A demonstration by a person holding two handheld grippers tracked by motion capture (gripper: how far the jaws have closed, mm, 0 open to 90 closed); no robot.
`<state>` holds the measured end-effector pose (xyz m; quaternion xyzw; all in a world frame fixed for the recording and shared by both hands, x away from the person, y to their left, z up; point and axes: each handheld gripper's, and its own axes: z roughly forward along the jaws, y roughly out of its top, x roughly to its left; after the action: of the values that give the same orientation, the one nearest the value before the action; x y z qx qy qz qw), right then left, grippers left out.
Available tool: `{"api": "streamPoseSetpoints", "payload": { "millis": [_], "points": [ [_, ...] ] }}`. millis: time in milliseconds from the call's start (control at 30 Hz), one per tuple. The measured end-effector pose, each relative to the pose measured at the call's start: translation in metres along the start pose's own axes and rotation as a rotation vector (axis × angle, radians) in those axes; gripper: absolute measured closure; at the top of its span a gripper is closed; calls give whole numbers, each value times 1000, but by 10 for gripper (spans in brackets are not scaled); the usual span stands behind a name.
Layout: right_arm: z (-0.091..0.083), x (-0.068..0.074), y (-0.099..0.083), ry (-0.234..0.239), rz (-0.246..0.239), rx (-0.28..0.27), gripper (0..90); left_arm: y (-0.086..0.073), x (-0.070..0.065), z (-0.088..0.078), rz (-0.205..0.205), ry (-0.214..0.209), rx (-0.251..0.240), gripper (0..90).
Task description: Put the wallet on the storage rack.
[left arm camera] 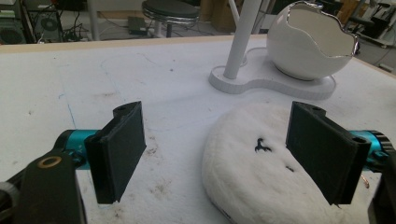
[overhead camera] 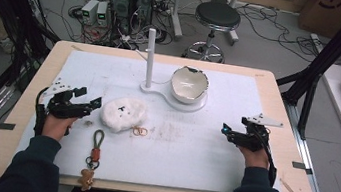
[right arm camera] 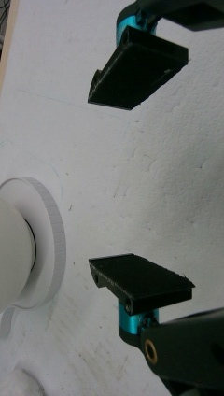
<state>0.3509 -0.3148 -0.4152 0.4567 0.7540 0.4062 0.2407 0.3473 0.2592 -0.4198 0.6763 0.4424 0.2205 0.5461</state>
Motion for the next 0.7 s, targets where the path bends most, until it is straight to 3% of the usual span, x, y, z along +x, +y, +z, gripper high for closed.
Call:
{"api": "streamPoseSetpoints", "payload": {
  "millis": [433, 533, 700],
  "points": [
    [-1, 1, 0, 5, 0, 0, 187, -2, -4, 9, 5, -20, 31, 197],
    [-1, 2, 0, 14, -5, -2, 186, -4, -7, 22, 6, 2, 74, 196],
    [1, 4, 0, 31, -3, -2, 186, -1, -9, 38, -9, 13, 96, 194]
  ]
}}
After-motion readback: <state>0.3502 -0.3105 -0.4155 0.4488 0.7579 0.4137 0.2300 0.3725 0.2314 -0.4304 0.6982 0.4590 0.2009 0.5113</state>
